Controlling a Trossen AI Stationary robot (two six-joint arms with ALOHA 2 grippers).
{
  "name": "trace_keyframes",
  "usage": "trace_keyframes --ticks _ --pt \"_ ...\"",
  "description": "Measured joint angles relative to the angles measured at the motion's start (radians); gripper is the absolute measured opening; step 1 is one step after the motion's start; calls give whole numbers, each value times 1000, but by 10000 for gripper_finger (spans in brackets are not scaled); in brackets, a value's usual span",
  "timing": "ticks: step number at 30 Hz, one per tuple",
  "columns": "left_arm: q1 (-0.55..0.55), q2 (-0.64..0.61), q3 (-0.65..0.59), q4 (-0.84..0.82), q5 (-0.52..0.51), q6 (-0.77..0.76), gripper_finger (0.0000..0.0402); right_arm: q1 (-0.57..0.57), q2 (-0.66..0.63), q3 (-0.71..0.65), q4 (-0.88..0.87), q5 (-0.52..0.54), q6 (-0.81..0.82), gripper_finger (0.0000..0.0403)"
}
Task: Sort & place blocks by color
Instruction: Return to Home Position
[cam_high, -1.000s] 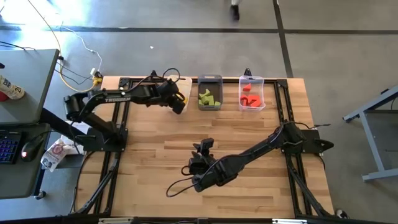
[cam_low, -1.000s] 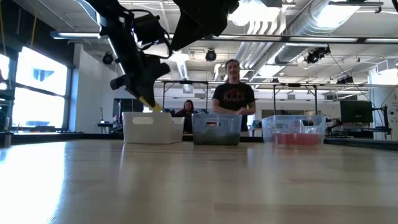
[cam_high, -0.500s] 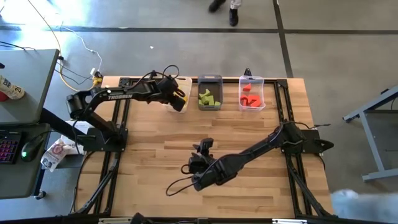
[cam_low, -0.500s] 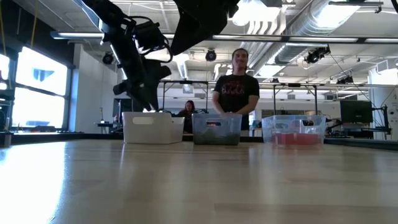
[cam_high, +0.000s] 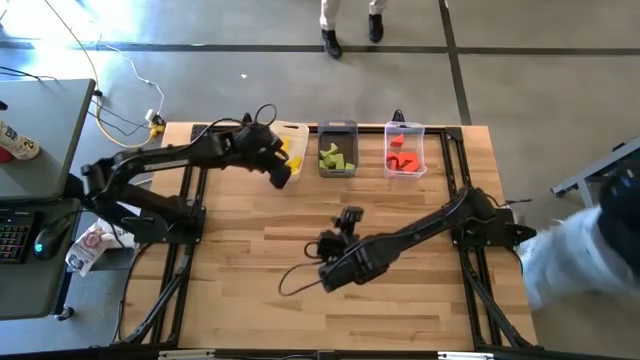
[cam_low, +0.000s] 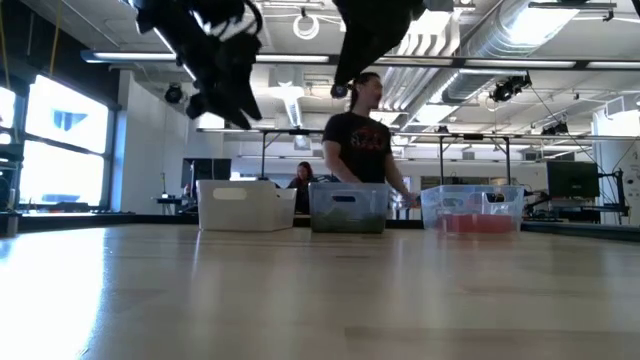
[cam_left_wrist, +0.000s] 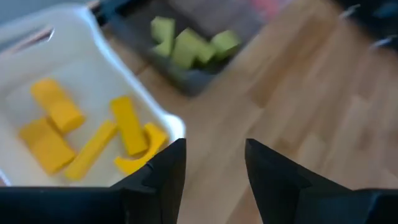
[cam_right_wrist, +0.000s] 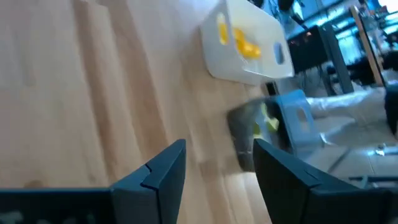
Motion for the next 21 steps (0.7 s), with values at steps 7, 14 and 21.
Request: trace_keyframes --ticks 7,14,21 --pt "-170 -176 -18 16 -72 0 152 -53 -17 -51 -77 -4 71 174" --pt "-317 -372 -174 121 -130 -45 152 -125 -122 -296 -45 -29 217 174" --pt "-436 -548 -387 229 -221 -79 152 -155 -308 -554 223 -50 153 174"
